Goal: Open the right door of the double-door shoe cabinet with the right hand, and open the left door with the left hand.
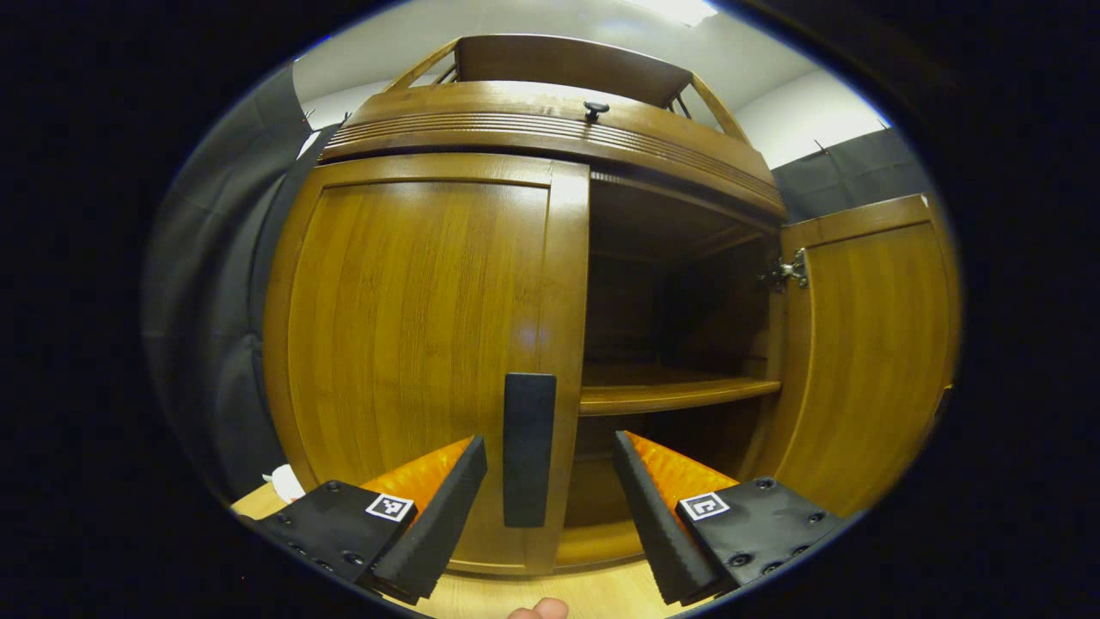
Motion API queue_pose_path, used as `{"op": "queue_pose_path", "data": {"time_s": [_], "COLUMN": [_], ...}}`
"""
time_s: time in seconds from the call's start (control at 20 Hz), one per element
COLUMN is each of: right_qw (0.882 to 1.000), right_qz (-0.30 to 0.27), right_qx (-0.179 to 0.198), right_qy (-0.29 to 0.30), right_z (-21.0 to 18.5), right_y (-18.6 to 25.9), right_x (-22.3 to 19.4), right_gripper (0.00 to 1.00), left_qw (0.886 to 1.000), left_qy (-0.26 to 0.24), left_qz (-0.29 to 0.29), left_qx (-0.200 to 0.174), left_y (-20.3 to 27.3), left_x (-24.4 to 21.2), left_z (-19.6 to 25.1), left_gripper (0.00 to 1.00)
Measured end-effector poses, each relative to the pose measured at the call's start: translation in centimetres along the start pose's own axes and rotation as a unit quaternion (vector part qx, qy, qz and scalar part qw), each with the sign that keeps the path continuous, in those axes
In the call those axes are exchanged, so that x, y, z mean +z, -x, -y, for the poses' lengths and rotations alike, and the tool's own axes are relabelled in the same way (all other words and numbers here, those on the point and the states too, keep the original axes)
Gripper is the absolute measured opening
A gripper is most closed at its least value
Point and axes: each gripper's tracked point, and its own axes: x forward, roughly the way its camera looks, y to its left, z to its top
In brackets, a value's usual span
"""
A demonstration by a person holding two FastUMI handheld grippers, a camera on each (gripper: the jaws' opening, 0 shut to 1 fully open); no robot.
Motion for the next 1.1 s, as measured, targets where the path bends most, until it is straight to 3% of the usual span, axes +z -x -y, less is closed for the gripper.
{"op": "queue_pose_path", "data": {"time_s": [0.2,0.25,0.4,0.5,0.6,0.7,0.85,1.1], "right_qw": [1.0,1.0,1.0,1.0,1.0,1.0,1.0,1.0], "right_qz": [-0.003,-0.001,-0.001,0.003,0.006,0.006,0.003,0.009], "right_qx": [0.003,0.003,0.002,0.001,-0.001,-0.001,-0.005,-0.01], "right_qy": [0.004,0.005,0.006,0.004,0.005,0.004,0.007,0.01], "right_z": [0.2,0.2,0.5,0.6,0.7,0.8,1.0,1.6], "right_y": [0.3,0.4,0.6,0.5,0.8,0.8,0.8,1.9], "right_x": [-0.4,-0.4,-0.6,-0.4,-0.4,-0.6,-0.5,-0.3], "right_gripper": [0.94,0.98,0.94,0.98,0.94,0.98,0.94,0.98], "left_qw": [1.0,1.0,1.0,1.0,1.0,1.0,1.0,0.999], "left_qy": [0.006,0.012,0.011,0.02,0.014,0.006,-0.003,-0.003], "left_qz": [-0.008,-0.011,-0.003,-0.007,-0.013,-0.012,-0.021,-0.037], "left_qx": [0.012,0.017,0.026,0.004,0.002,0.002,0.008,0.006], "left_y": [-2.3,-2.7,-2.6,-2.8,-2.8,-2.8,-2.5,1.6], "left_x": [-1.0,-1.1,-0.6,-0.8,-0.9,-0.9,-0.9,-0.6], "left_z": [-1.0,-1.1,-1.9,-0.7,-0.6,-0.7,-0.8,-0.8], "left_gripper": [0.94,0.94,0.89,0.66,0.42,0.39,0.33,0.33]}}
